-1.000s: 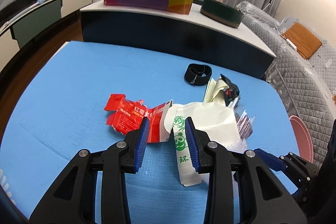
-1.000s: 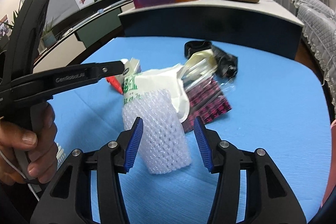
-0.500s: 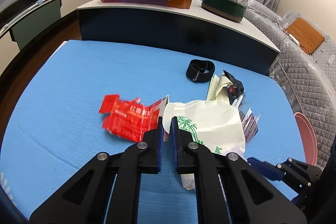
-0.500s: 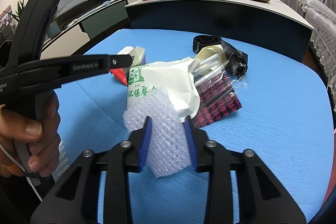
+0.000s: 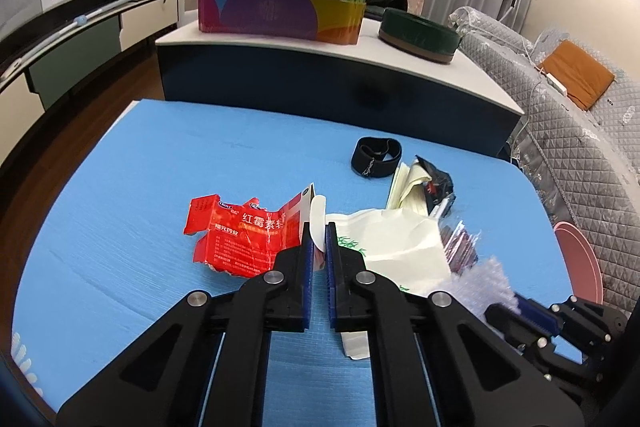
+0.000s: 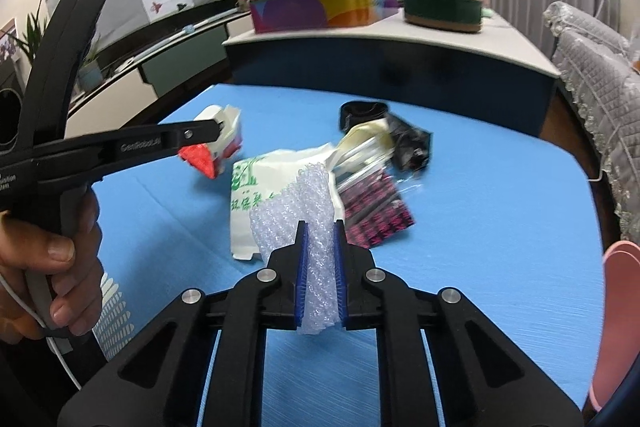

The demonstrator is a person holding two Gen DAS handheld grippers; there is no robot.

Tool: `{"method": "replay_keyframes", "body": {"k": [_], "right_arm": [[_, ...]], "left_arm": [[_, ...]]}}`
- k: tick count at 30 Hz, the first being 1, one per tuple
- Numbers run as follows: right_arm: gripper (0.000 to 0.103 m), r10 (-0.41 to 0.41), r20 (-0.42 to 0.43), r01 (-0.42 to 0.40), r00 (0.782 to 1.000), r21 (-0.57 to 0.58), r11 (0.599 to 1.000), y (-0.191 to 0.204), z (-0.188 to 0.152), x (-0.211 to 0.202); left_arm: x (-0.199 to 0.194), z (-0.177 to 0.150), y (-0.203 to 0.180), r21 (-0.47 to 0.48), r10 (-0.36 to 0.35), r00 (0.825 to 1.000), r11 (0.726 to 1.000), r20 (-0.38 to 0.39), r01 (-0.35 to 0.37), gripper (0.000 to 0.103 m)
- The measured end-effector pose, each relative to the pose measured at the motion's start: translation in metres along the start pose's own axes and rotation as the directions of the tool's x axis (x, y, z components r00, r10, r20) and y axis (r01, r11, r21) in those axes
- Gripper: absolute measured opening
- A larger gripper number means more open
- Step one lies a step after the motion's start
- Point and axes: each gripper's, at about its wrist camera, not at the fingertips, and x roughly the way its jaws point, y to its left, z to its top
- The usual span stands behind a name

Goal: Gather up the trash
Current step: 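Grasp the red packet and white bag left while right grasps the foam net, then carry the red packet and foam net over the pink bin with both tools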

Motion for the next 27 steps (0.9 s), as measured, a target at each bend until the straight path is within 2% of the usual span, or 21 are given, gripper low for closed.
{"method": "replay_keyframes", "body": {"k": [13,27], "right_arm": [[0.012,-0.120,0.082,0.115,0.989,0.070,0.991,-0.023,-0.003,-0.053],[0.013,-0.202,0.105,0.188,0.974,0.131,0.973,-0.050,-0.015,-0.091]], "left_arm": [[-0.031,-0.003,-0.022,0.042,-0.038,0.998,0.999,0.058,0.035,0.005],[-0.048,-0.010,-0.057,0.101,-0.094,0.991,0.991,0.090,0.085,0.005]]}}
